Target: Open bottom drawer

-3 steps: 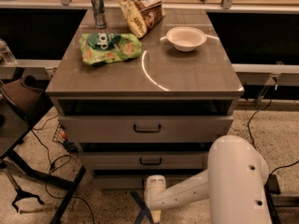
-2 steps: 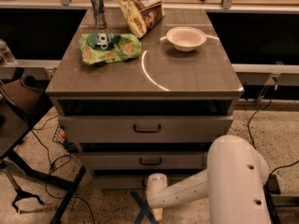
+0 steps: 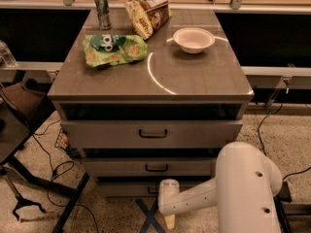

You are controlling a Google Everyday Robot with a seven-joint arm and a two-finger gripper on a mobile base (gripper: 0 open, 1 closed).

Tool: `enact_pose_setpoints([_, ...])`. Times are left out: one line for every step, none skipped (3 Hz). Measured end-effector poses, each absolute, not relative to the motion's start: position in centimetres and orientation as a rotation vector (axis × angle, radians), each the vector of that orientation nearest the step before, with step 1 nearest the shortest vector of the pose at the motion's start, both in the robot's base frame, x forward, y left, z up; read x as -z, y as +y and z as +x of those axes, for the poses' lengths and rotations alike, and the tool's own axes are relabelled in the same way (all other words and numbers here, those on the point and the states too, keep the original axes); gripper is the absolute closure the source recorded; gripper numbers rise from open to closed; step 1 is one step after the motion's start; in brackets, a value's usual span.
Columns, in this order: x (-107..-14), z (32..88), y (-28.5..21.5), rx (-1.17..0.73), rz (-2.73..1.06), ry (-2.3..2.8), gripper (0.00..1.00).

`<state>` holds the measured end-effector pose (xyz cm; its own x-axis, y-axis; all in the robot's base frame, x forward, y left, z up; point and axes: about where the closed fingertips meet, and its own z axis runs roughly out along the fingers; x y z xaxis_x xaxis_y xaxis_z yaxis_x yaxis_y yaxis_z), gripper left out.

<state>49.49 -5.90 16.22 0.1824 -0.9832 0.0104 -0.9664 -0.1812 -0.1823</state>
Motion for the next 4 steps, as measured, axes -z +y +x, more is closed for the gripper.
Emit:
enact_pose_setpoints([-15.7,49.1,-6.0,0.172,-2.321,1.918,0.0])
enact_pose_setpoints([-15.2,48.9,-4.8,0.129,-2.336,1.892,0.0])
enact_pose_setpoints([-14.6,49.0,-3.1,0.085,-2.357,1.867,0.0])
enact_pose_setpoints([-14.5,48.9,-3.0,0.081,-2.359,1.866,0.16])
